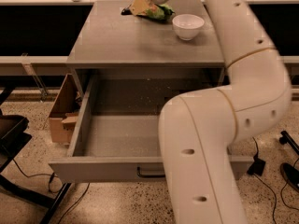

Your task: Place rxbar blueberry into top drawer

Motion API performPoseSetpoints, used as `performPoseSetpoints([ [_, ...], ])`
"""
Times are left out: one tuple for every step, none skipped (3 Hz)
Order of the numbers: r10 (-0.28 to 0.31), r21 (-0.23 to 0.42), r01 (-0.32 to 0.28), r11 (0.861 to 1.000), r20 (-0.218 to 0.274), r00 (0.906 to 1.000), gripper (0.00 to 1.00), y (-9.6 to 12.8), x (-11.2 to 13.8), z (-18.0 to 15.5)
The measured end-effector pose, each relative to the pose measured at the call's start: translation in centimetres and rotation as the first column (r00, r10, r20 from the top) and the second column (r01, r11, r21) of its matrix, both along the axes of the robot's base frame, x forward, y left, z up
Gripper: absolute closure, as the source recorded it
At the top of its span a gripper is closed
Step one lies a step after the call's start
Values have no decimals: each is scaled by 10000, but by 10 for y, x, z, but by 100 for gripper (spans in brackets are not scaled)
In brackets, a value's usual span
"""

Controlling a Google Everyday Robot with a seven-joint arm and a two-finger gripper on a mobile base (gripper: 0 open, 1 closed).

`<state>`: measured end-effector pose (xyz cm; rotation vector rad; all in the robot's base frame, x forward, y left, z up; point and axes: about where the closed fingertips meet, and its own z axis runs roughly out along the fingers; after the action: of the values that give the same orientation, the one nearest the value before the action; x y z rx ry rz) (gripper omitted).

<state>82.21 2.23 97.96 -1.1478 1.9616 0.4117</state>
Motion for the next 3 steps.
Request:
performPoseSetpoints([
  [498,-817,-560,9951,-754,9959,100,-45,-74,30],
  [496,-813,-557,9951,-757,9959,100,-44,-73,29],
  [558,-762,-635,9951,-995,9935,100,-44,-74,19],
])
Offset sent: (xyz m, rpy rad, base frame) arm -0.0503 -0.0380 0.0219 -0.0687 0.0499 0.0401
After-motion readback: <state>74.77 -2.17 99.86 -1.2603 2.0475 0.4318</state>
